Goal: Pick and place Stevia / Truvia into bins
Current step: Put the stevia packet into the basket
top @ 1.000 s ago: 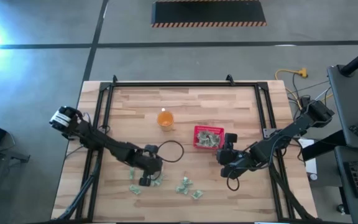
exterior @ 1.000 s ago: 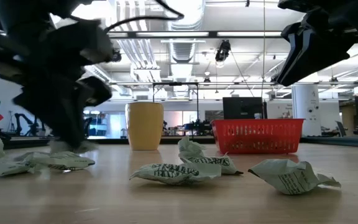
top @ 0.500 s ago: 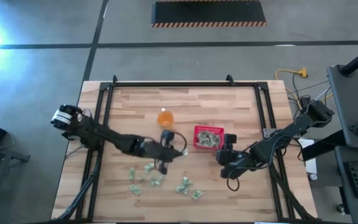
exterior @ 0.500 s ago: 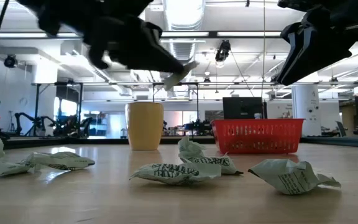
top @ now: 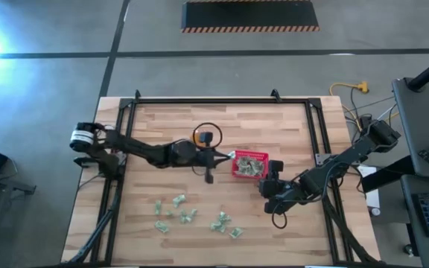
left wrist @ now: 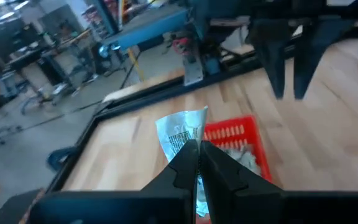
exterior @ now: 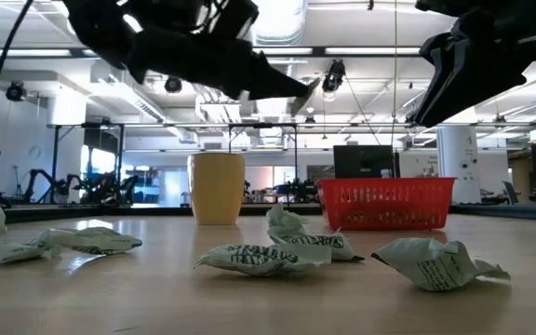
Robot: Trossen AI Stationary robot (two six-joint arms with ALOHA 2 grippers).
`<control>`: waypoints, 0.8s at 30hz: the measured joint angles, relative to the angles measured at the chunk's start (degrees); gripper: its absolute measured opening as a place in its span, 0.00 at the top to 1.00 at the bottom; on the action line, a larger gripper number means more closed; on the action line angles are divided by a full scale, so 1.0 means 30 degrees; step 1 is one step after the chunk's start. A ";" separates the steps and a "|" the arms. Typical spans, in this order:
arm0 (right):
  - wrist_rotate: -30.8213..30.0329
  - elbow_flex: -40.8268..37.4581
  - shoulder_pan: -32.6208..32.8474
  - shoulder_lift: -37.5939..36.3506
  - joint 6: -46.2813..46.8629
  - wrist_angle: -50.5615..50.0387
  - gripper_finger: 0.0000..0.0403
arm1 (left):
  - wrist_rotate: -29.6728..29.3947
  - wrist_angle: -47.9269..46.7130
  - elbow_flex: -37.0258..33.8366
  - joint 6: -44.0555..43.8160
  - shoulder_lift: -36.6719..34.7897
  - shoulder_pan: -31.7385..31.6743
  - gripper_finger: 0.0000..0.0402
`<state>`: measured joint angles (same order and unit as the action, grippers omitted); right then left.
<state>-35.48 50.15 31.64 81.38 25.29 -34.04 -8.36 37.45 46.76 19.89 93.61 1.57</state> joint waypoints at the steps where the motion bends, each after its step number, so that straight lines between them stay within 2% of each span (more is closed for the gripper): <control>1: 0.0000 -0.0004 0.0000 0.0000 0.0005 -0.0007 0.81 | 0.0394 0.0389 0.0172 0.0003 0.0383 -0.0095 1.00; 4: -0.0007 -0.0008 0.0000 0.0000 0.0004 -0.0008 0.82 | 0.1108 0.0898 0.0713 0.0004 0.1740 -0.0270 1.00; 13: -0.0007 -0.0039 0.0000 0.0000 -0.0046 -0.0053 0.82 | 0.1135 0.0827 0.3802 0.0007 0.5533 -0.0598 1.00; 21: 0.0000 -0.0080 0.0000 0.0000 -0.0054 -0.0094 0.82 | 0.1128 0.0533 0.4700 0.0013 0.6148 -0.0820 1.00; 24: 0.0000 -0.0114 0.0000 0.0000 -0.0061 -0.0084 0.83 | 0.1128 0.0152 0.4685 0.0011 0.6111 -0.0915 0.95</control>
<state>-35.48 49.81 31.64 81.38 25.10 -34.30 -4.97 37.90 60.81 19.92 111.94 -1.17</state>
